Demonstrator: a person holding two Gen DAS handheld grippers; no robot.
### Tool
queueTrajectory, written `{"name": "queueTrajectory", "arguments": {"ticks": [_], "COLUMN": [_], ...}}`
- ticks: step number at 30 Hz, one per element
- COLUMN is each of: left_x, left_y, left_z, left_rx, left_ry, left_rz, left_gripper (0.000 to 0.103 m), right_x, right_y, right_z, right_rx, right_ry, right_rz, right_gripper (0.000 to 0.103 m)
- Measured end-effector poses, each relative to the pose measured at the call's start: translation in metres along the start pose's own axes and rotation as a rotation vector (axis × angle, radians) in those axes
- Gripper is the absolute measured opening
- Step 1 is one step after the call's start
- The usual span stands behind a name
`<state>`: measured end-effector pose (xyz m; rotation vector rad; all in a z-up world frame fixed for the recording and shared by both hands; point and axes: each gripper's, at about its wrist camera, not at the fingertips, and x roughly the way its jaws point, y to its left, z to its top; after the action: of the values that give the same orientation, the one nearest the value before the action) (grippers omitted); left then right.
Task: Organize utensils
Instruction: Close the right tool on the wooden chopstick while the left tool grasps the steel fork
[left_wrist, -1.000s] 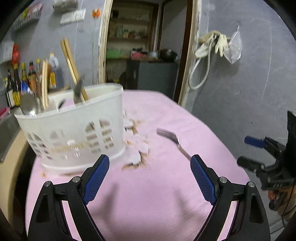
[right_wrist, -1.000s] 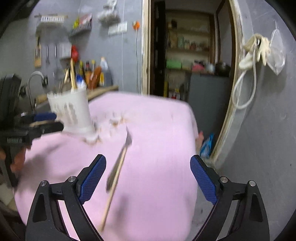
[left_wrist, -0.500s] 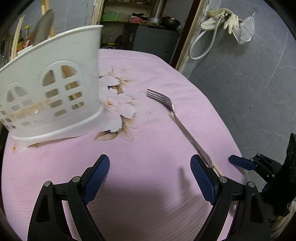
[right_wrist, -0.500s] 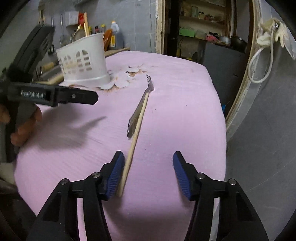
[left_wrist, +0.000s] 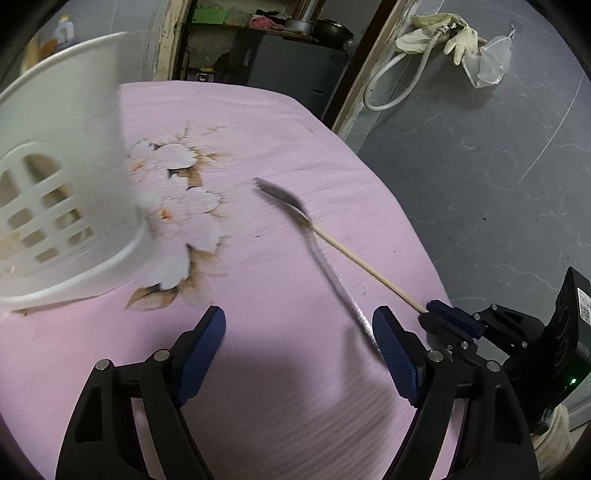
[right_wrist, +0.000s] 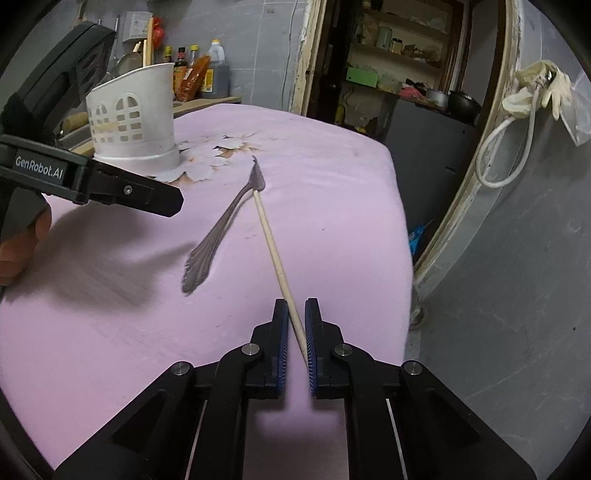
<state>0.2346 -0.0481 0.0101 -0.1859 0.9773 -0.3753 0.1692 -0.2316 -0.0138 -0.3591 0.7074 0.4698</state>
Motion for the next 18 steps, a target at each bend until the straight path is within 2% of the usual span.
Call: {"name": "queueTrajectory", "arguments": {"ticks": [2, 5, 7, 11, 18], "left_x": [0.004, 0.017, 0.023, 0.027, 0.041], "left_y": [-0.003, -0.007, -0.008, -0.007, 0.004], "left_z": [0.004, 0.011, 0.014, 0.021, 0.039], "left_rx": [0.002, 0.005, -0.001, -0.013, -0.057], "left_ry": [0.011, 0.044, 0.063, 0.039, 0.005], "left_rz": [-0.007, -0.005, 0.010, 0.048, 0.157], "left_gripper": [0.073, 0.063, 0.060, 0.060, 0.058], "right_x": [0.002, 0.004, 0.004, 0.005, 0.012], "right_y": [-0.002, -0.010, -0.013, -0.018, -0.025], "right_z": [0.003, 0.006, 0.006, 0.006, 0.014], "right_rx": [-0.009, 0.015, 0.019, 0.041, 0.083], "right_ry": [-0.006, -0.020, -0.026, -0.037, -0.049], "right_rz": [-0.021, -0.009, -0.007, 0.006, 0.037], "right_gripper": [0.001, 0.001, 0.001, 0.001, 0.001]}}
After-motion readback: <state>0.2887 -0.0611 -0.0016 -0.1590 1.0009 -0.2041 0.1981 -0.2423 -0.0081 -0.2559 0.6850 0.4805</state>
